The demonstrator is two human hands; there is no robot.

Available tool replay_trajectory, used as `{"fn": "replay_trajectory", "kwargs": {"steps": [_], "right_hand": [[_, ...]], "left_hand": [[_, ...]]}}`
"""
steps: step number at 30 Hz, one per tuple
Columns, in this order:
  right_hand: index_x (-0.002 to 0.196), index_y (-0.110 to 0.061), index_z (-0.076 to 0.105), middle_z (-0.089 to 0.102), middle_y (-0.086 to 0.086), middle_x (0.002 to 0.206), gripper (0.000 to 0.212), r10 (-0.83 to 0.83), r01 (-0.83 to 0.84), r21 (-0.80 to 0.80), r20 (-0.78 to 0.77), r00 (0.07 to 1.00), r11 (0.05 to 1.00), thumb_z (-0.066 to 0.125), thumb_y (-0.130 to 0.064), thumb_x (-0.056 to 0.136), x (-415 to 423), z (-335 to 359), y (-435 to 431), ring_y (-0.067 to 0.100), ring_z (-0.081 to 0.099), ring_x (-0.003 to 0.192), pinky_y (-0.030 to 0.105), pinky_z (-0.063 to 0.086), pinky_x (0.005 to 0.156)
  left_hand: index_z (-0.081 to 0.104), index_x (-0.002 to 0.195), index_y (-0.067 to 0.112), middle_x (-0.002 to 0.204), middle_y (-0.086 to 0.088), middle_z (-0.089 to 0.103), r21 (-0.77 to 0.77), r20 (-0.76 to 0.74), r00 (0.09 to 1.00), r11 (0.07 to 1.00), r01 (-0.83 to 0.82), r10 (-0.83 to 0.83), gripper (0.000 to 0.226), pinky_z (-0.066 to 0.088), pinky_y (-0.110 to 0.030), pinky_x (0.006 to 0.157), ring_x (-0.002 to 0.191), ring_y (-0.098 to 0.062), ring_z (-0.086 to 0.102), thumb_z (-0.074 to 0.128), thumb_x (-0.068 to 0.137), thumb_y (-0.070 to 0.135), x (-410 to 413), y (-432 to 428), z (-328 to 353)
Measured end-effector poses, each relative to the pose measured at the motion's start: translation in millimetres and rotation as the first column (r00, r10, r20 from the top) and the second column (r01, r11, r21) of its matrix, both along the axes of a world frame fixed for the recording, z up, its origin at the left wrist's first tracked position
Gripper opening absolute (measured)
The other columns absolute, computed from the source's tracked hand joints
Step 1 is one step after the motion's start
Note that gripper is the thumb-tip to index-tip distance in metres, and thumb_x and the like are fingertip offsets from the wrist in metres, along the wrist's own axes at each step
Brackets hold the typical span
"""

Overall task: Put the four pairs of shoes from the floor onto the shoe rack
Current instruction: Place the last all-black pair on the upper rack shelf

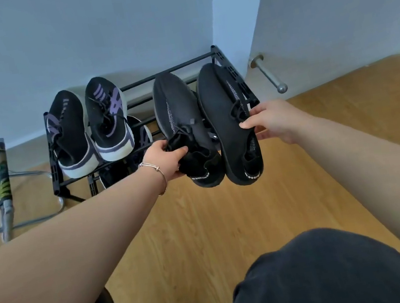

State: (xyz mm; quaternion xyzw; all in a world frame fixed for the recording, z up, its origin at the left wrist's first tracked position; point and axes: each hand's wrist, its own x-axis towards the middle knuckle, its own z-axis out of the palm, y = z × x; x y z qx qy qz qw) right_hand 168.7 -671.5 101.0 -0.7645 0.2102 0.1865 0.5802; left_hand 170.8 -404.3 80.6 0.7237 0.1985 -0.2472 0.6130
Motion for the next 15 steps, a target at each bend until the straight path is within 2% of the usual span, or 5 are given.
{"fn": "replay_trajectory", "kwargs": {"steps": [3, 8, 10, 12, 15], "right_hand": [[0.107, -0.004, 0.071, 0.078, 0.011, 0.099, 0.025, -0.017, 0.017, 0.022, 0.008, 1.000, 1.000, 0.076, -0.007, 0.083, 24.5, 3.9, 3.2, 0.018, 0.074, 0.075, 0.029, 0.058, 0.064], [0.097, -0.007, 0.071, 0.078, 0.008, 0.096, 0.017, -0.041, 0.041, 0.012, 0.016, 0.999, 0.999, 0.078, -0.009, 0.081, 54.7, 1.9, 10.8, 0.021, 0.076, 0.083, 0.031, 0.058, 0.069], [0.099, -0.006, 0.072, 0.078, 0.008, 0.097, 0.020, -0.052, 0.052, -0.005, 0.014, 0.999, 0.999, 0.078, -0.011, 0.081, 65.9, -1.6, 13.1, 0.022, 0.075, 0.083, 0.029, 0.057, 0.066], [0.098, -0.006, 0.071, 0.077, 0.011, 0.097, 0.020, -0.076, 0.076, -0.014, 0.008, 0.997, 0.997, 0.079, -0.012, 0.081, 74.7, -4.7, 15.4, 0.024, 0.075, 0.084, 0.030, 0.058, 0.066], [0.089, -0.006, 0.069, 0.077, 0.017, 0.096, 0.019, -0.097, 0.097, -0.027, -0.012, 0.995, 0.995, 0.081, -0.014, 0.078, 80.5, -9.5, 21.0, 0.032, 0.075, 0.087, 0.041, 0.063, 0.077]], "left_hand": [[0.059, 0.126, 0.007, 0.120, -0.013, 0.069, 0.033, 0.028, 0.999, 0.999, -0.029, 0.028, 0.035, 0.064, -0.043, 0.069, 0.095, -0.027, 0.071, 0.070, 0.093, 0.011, 19.8, 0.0, 7.1], [0.063, 0.122, 0.007, 0.112, -0.012, 0.068, 0.064, 0.027, 0.998, 0.996, -0.057, 0.056, 0.027, 0.060, -0.030, 0.044, 0.081, -0.021, 0.067, 0.067, 0.096, 0.009, 45.3, -0.9, 16.5], [0.065, 0.122, 0.007, 0.113, -0.014, 0.069, 0.087, 0.025, 0.997, 0.994, -0.071, 0.069, 0.026, 0.063, -0.036, 0.053, 0.082, -0.023, 0.068, 0.067, 0.096, 0.010, 54.3, -2.8, 15.4], [0.066, 0.120, 0.006, 0.113, -0.015, 0.070, 0.092, 0.011, 0.996, 0.992, -0.091, 0.091, 0.025, 0.063, -0.046, 0.071, 0.085, -0.026, 0.069, 0.067, 0.095, 0.011, 59.6, -4.4, 12.7], [0.068, 0.117, 0.006, 0.109, -0.015, 0.072, 0.129, 0.007, 0.995, 0.987, -0.099, 0.099, 0.025, 0.062, -0.051, 0.082, 0.083, -0.028, 0.071, 0.070, 0.094, 0.016, 62.3, -4.3, 7.0]]}}
